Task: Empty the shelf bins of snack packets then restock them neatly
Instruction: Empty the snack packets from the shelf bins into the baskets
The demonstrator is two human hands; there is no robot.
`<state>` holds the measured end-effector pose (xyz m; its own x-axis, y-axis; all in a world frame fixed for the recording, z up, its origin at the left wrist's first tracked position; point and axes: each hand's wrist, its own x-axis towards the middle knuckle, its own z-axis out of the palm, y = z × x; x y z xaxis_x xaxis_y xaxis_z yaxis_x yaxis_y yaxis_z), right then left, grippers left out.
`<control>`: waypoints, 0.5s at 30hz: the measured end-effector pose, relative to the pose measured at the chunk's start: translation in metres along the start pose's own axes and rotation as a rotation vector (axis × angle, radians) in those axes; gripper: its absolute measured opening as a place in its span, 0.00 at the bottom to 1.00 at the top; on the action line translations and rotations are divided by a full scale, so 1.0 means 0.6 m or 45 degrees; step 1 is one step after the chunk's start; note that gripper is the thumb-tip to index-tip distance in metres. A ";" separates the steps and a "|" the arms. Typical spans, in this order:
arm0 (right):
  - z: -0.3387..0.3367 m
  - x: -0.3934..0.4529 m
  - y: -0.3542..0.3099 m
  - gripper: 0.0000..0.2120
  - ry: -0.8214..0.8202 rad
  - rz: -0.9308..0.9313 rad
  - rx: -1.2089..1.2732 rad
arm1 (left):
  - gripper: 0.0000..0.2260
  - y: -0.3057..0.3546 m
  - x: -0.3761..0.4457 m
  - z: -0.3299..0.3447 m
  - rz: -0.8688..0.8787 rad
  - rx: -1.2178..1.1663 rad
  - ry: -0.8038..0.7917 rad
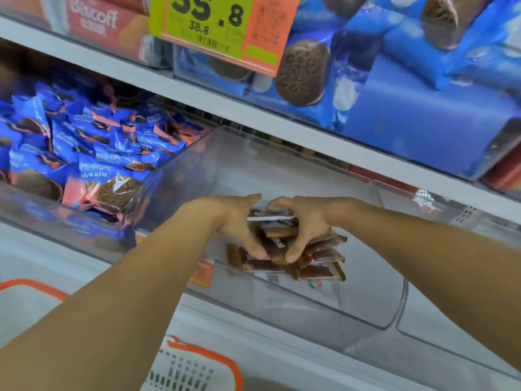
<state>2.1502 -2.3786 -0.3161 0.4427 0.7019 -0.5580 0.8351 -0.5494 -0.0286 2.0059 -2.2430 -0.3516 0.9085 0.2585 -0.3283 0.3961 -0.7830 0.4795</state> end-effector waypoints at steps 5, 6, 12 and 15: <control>0.012 -0.080 0.006 0.55 -0.226 -0.006 0.103 | 0.45 0.016 -0.023 -0.002 0.015 0.179 -0.113; 0.017 -0.094 0.008 0.58 -0.237 0.017 0.033 | 0.42 0.023 -0.030 -0.005 0.006 0.199 -0.138; 0.067 -0.112 0.006 0.71 -0.190 0.056 -0.098 | 0.40 0.041 -0.044 -0.001 -0.070 -0.029 -0.300; 0.077 -0.108 0.010 0.74 -0.095 0.037 -0.144 | 0.37 0.054 -0.058 -0.001 -0.091 -0.132 -0.394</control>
<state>2.1118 -2.4484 -0.3185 0.4454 0.6483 -0.6175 0.8555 -0.5116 0.0800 1.9871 -2.2770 -0.3239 0.8009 0.1142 -0.5877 0.4829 -0.7036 0.5213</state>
